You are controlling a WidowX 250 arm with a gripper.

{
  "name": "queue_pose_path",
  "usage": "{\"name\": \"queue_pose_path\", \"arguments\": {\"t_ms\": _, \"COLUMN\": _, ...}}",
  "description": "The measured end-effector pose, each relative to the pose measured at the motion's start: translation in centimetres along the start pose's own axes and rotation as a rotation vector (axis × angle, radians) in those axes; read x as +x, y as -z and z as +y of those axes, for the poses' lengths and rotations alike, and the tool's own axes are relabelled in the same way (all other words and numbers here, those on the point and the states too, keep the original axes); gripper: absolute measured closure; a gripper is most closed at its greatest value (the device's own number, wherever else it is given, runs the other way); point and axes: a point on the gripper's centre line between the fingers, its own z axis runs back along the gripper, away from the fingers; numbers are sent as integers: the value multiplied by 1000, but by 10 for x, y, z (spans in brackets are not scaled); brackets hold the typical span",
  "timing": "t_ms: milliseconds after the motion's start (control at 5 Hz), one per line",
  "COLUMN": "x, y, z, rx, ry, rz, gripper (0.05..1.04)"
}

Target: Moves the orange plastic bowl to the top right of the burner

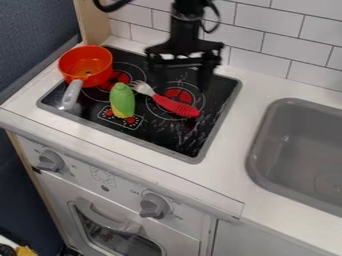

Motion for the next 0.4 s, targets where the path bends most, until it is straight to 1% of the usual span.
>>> {"name": "queue_pose_path", "arguments": {"t_ms": 200, "x": 19, "y": -6, "z": 22, "rx": 9, "ry": -26, "rz": -6, "gripper": 83}}
{"name": "queue_pose_path", "arguments": {"t_ms": 400, "x": 36, "y": -5, "z": 47, "rx": 18, "ry": -65, "rz": -20, "gripper": 83}}
